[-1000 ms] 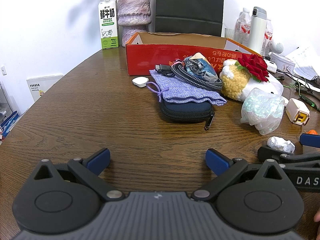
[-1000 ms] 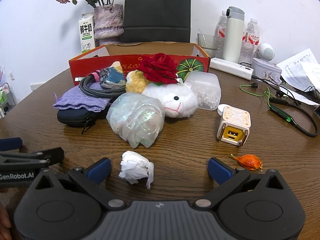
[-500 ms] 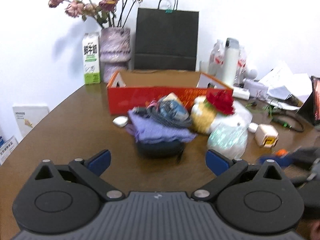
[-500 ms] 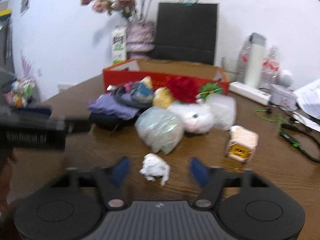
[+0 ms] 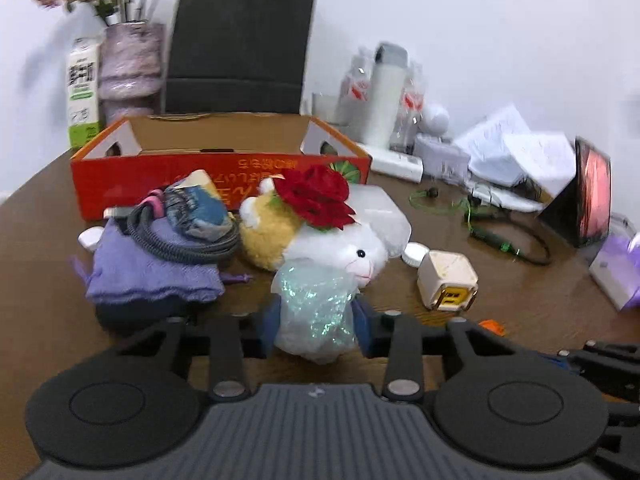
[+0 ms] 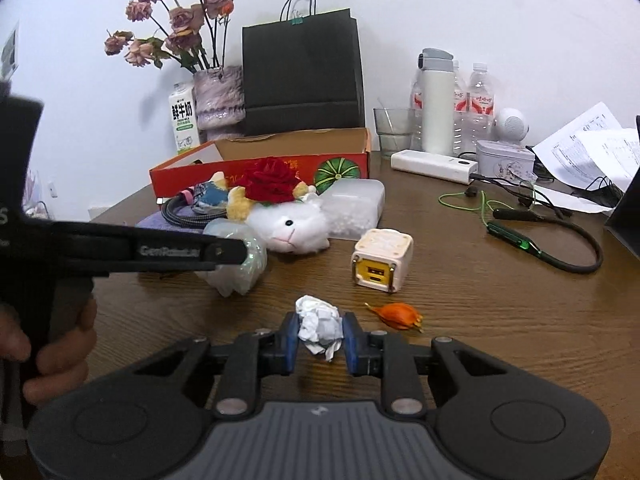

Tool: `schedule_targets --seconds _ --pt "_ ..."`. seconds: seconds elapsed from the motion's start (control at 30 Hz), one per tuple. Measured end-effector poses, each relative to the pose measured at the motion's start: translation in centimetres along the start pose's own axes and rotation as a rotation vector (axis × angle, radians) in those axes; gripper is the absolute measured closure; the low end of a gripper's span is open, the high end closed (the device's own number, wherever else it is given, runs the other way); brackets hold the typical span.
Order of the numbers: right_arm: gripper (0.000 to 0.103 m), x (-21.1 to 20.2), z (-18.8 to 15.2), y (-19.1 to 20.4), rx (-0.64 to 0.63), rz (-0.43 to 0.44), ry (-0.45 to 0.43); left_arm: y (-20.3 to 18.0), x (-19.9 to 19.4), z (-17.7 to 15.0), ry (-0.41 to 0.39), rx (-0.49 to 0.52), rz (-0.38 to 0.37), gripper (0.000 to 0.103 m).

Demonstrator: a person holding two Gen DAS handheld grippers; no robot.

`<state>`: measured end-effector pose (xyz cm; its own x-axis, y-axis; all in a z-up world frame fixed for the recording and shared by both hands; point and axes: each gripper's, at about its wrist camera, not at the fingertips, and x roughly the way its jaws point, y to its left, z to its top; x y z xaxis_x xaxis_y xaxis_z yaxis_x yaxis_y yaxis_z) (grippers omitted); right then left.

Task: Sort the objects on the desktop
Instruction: 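Grasp the clear bag with left tool while right tool grasps tissue, drop both in box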

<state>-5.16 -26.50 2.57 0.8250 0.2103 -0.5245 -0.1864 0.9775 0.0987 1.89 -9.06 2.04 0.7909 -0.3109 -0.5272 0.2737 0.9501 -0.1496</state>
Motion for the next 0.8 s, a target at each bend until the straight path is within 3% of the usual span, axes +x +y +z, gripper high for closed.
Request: schedule_targets --seconds 0.07,0.27,0.57,0.73,0.8 --pt "0.081 -0.3 0.0 -0.1 0.0 0.015 -0.007 0.3 -1.4 -0.3 -0.008 -0.015 0.013 0.077" --pt "0.081 -1.4 0.2 1.6 -0.021 0.063 -0.046 0.7 -8.7 -1.8 -0.093 0.002 0.083 0.078" --pt "0.081 -5.2 -0.5 4.8 -0.074 0.085 -0.087 2.9 -13.9 -3.0 -0.11 -0.062 0.006 0.078" --pt "0.081 -6.4 2.1 5.2 -0.072 0.084 -0.133 4.9 -14.7 0.8 -0.186 -0.093 -0.024 0.078" --pt "0.081 -6.1 4.4 4.9 -0.066 0.114 -0.151 6.0 -14.4 3.8 -0.213 -0.08 0.018 0.078"
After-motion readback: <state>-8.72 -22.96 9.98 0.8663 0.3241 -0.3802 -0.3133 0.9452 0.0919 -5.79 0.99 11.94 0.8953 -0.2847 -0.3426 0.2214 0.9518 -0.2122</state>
